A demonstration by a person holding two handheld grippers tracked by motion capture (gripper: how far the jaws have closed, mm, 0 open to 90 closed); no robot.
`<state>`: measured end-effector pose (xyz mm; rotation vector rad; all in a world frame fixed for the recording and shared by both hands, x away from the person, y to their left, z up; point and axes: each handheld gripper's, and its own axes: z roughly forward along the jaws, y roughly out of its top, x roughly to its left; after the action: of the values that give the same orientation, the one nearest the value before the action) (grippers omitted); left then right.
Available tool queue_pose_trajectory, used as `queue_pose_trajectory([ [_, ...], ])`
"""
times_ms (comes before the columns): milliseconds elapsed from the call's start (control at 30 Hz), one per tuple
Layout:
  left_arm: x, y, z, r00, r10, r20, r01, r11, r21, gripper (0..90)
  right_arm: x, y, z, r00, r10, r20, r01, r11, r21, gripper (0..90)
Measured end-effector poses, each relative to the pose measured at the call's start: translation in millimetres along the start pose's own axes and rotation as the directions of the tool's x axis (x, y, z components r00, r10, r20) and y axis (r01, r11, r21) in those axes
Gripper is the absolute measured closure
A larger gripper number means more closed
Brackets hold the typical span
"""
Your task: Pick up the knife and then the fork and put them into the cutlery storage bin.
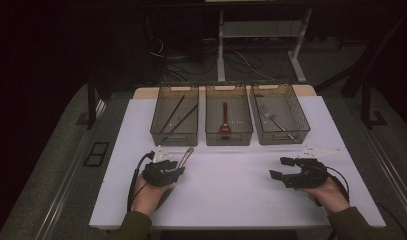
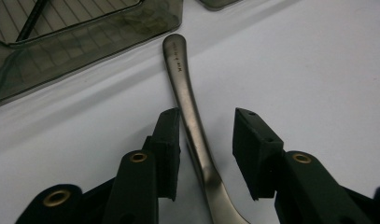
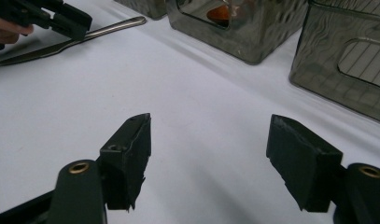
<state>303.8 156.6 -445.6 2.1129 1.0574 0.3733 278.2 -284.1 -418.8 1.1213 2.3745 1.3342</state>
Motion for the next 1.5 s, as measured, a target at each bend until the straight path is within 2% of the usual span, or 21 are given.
queue_pose_trajectory([
  [133, 0.5, 0.4, 3.4, 1.0, -0.001, -0.005, 0.002, 0.9999, 0.013, 66.6, 1.3, -1.5, 1.2, 0.9999, -0.011, -0.002, 0.011, 1.0, -0.008, 29.7],
  [300, -0.8, -0.3, 4.2, 0.9995, 0.019, -0.025, -0.018, 0.9995, 0.024, 70.9, 2.2, -2.2, 2.8, 0.9998, -0.021, 0.003, 0.021, 1.0, -0.011, 29.7],
  [400, -1.5, 0.7, 4.3, 0.9994, 0.01, -0.033, -0.009, 0.9994, 0.035, 72.0, 1.6, -2.5, 3.3, 0.9998, -0.019, 0.007, 0.02, 1.0, -0.011, 29.7],
  [700, -1.9, 3.0, 5.0, 0.9995, 0.008, -0.029, -0.007, 0.9987, 0.051, 76.2, 2.8, -2.6, 4.5, 0.9998, -0.021, 0.006, 0.021, 1.0, -0.004, 30.8],
  [900, -2.4, 2.9, 4.9, 0.9989, 0.04, -0.026, -0.038, 0.998, 0.05, 79.1, 2.9, -2.7, 4.6, 0.9997, -0.024, 0.003, 0.024, 1.0, -0.001, 31.1],
  [1033, -0.9, 2.9, 4.5, 0.999, 0.043, -0.011, -0.043, 0.998, 0.047, 79.3, 2.4, -2.8, 4.9, 0.9995, -0.032, -0.001, 0.032, 0.999, 0.002, 31.0],
  [1167, -0.3, 4.1, 2.8, 0.9976, 0.067, 0.018, -0.067, 0.9957, 0.063, 79.3, 2.2, -3.0, 6.3, 0.9991, -0.036, -0.023, 0.037, 0.999, 0.009, 28.0],
  [1367, -5.4, 7.8, 1.2, 0.9923, 0.107, 0.063, -0.111, 0.9912, 0.071, 79.4, 2.0, -2.0, 7.1, 0.9979, -0.043, -0.047, 0.044, 0.999, 0.011, 23.0],
  [1467, -8.0, 9.9, -0.2, 0.9893, 0.117, 0.087, -0.123, 0.99, 0.069, 79.4, 1.7, -0.2, 8.3, 0.9971, -0.025, -0.071, 0.026, 0.999, 0.022, 18.9],
  [1500, -8.8, 10.4, -0.6, 0.988, 0.123, 0.093, -0.129, 0.9894, 0.066, 79.3, 1.6, 0.9, 8.8, 0.9956, -0.018, -0.092, 0.021, 0.999, 0.032, 18.8],
])
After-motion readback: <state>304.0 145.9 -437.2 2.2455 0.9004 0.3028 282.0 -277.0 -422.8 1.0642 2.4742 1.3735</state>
